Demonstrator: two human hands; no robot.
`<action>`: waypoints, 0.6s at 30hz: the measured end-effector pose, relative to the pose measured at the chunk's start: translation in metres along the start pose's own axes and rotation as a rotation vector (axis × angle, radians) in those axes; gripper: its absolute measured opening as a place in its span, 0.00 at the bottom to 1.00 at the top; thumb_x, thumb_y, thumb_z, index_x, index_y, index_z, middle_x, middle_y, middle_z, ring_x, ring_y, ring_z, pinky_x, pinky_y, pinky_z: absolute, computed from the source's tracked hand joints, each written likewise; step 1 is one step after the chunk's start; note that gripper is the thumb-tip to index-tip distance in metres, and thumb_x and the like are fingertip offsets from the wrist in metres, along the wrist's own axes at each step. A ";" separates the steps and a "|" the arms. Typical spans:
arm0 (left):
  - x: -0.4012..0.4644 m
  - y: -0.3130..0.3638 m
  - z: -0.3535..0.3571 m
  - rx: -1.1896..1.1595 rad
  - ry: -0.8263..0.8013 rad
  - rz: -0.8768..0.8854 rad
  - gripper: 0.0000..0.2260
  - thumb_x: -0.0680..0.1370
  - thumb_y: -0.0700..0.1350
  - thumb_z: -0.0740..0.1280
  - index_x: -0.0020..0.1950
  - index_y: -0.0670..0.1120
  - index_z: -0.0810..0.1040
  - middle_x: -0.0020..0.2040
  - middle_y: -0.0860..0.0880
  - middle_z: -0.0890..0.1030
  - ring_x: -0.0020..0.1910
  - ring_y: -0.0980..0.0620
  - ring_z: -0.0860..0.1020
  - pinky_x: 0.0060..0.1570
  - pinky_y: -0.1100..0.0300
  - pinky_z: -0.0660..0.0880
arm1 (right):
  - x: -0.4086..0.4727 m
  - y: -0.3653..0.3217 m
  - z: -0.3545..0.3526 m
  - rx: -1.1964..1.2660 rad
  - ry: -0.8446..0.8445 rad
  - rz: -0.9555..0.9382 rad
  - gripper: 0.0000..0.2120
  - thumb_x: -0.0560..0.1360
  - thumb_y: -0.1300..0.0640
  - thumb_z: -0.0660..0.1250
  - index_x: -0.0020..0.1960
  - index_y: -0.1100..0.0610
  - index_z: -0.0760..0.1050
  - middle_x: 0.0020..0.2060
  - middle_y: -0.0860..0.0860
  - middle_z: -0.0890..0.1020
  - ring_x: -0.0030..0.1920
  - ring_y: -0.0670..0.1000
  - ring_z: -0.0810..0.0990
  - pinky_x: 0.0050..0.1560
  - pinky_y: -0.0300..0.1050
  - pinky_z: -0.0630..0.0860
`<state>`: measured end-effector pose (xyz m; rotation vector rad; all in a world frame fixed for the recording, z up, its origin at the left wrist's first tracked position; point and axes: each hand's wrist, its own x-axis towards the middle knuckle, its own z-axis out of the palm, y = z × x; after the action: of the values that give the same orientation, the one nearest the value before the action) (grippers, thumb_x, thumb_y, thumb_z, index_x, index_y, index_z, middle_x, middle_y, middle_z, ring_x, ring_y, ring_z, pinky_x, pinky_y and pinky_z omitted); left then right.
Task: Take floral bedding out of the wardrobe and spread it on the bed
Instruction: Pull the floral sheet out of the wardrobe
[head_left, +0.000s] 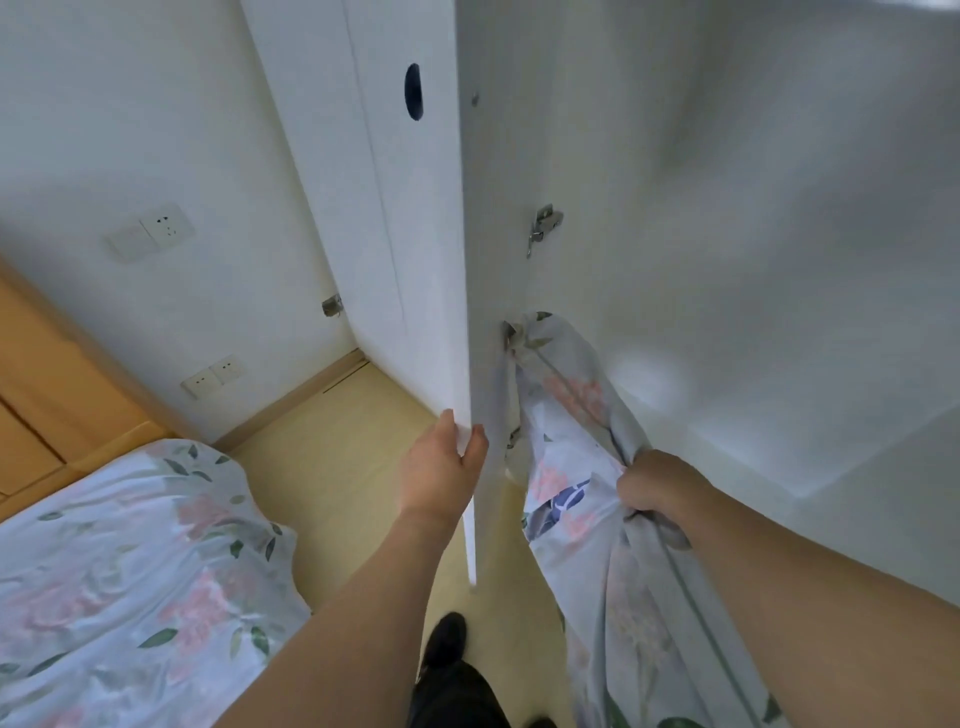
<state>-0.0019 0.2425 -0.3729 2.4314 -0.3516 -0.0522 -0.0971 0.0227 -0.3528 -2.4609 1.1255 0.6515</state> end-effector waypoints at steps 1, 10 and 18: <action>-0.001 0.005 0.002 0.043 -0.028 0.029 0.22 0.80 0.58 0.56 0.56 0.40 0.74 0.37 0.47 0.75 0.38 0.44 0.76 0.33 0.55 0.67 | 0.000 0.005 -0.001 0.003 0.002 0.010 0.18 0.71 0.58 0.62 0.60 0.60 0.74 0.47 0.55 0.78 0.47 0.57 0.76 0.53 0.46 0.76; -0.008 0.063 0.045 -0.135 -0.102 0.391 0.28 0.78 0.49 0.67 0.74 0.44 0.59 0.70 0.47 0.68 0.61 0.46 0.75 0.50 0.56 0.76 | -0.017 0.067 -0.014 0.028 -0.015 0.124 0.21 0.70 0.59 0.64 0.63 0.59 0.72 0.51 0.56 0.77 0.46 0.56 0.75 0.49 0.44 0.74; 0.000 0.139 0.059 -0.068 0.054 0.855 0.35 0.80 0.43 0.65 0.78 0.41 0.45 0.79 0.41 0.51 0.79 0.45 0.50 0.75 0.44 0.56 | -0.026 0.109 -0.025 0.116 0.045 0.201 0.18 0.75 0.57 0.59 0.64 0.59 0.70 0.56 0.57 0.77 0.46 0.56 0.73 0.52 0.45 0.74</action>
<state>-0.0426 0.1030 -0.3307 2.0258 -1.2950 0.3655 -0.1901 -0.0417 -0.3321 -2.2949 1.4009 0.5728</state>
